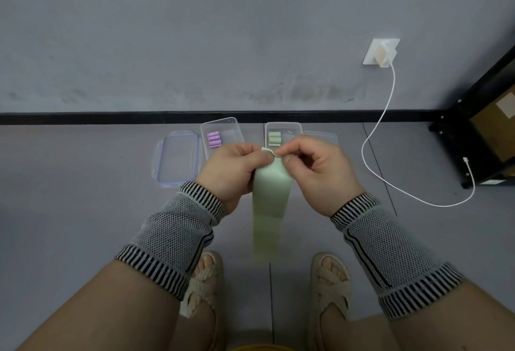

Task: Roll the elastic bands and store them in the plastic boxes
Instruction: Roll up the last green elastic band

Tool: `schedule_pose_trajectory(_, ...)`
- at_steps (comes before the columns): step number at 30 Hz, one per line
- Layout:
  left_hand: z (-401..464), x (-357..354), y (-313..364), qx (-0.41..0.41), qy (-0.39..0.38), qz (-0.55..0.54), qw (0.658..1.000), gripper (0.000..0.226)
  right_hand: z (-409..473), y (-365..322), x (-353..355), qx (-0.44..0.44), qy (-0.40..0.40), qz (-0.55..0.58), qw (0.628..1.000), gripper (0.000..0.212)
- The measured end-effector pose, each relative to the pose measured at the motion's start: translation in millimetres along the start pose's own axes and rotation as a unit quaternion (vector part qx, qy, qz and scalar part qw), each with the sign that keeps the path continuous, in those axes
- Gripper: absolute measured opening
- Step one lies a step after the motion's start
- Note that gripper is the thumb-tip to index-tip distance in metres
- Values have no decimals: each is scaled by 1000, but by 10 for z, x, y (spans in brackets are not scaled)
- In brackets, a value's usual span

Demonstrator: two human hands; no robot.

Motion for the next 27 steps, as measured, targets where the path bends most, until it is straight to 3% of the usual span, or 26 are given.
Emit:
schedule_pose_trajectory(8,-13,30,-62,76,12,-82,994,15,-19,-144,-18,106,26,-100,989,16)
schedule_pose_trajectory(12,-21,6,-54,58,-4,-66,996,22,-24,-133,-17,113,32,-89,989,17)
schedule_pose_trajectory(19,-8,7,4,-1,-8,-51,999,17,-7,7,-2,-49,28,42,998,28)
schedule_pose_trajectory(23,-27,20,87,-64,22,-2,998,18,4,99,-1,-182,32,234,955,22)
schedule_pose_trajectory(27,-25,19,96,-91,34,23,995,14,7,113,23,-187,25,194,963,23)
Point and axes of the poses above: each hand's wrist, its own z-axis towards the middle knuckle, its own x-axis out of the back of the hand, y = z × x, the point moved 6 cm from there along z, towards the middle knuckle, and after that the axes turned 7 degrees about y, right-handed, at the moved point
